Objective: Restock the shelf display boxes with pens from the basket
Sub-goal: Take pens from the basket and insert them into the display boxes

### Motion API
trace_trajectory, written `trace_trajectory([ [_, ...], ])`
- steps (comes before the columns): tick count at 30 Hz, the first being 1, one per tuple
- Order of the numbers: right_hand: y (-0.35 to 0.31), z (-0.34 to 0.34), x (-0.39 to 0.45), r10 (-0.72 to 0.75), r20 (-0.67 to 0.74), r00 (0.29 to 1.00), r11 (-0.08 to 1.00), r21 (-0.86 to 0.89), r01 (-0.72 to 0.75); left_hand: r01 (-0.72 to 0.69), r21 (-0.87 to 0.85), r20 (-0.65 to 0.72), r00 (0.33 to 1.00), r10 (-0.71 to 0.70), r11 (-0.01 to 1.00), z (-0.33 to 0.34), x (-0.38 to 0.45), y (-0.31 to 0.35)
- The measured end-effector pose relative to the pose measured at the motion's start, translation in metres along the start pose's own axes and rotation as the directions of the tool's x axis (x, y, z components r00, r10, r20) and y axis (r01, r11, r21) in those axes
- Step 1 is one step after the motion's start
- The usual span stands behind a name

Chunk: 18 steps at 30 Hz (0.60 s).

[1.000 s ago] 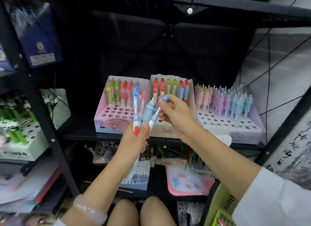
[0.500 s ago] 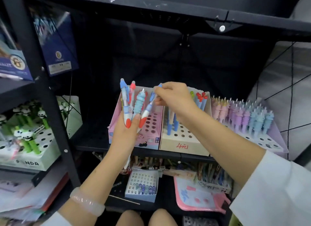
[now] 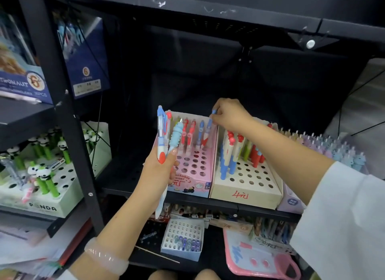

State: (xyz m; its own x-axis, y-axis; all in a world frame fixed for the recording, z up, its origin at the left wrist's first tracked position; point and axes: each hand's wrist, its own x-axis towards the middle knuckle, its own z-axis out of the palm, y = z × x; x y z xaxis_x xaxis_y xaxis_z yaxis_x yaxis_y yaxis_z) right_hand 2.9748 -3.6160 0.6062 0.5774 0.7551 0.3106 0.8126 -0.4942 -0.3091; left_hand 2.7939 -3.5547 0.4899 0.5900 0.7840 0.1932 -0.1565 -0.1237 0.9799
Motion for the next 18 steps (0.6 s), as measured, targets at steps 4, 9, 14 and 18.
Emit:
trace_trajectory([
  [4, 0.003, 0.0, 0.006, -0.023, 0.035, 0.999, 0.997, -0.075, 0.026, 0.001, -0.014, 0.011, 1.0, -0.001, 1.0, -0.001, 0.0, -0.001],
  [9, 0.002, 0.003, 0.011, -0.039, 0.133, 0.99, 0.984, -0.17, 0.061, 0.013, -0.018, 0.01, 1.0, -0.012, 1.0, 0.0, 0.0, 0.0],
  [14, -0.002, 0.011, 0.012, -0.047, 0.199, 0.979, 0.879, -0.458, 0.135, 0.008, -0.01, 0.042, 0.999, -0.008, 1.0, -0.002, -0.005, 0.004],
  [18, -0.008, 0.0, -0.001, -0.129, 0.053, 0.99, 0.962, -0.236, 0.138, 0.01, -0.018, 0.062, 0.998, -0.009, 1.0, -0.003, -0.007, 0.007],
])
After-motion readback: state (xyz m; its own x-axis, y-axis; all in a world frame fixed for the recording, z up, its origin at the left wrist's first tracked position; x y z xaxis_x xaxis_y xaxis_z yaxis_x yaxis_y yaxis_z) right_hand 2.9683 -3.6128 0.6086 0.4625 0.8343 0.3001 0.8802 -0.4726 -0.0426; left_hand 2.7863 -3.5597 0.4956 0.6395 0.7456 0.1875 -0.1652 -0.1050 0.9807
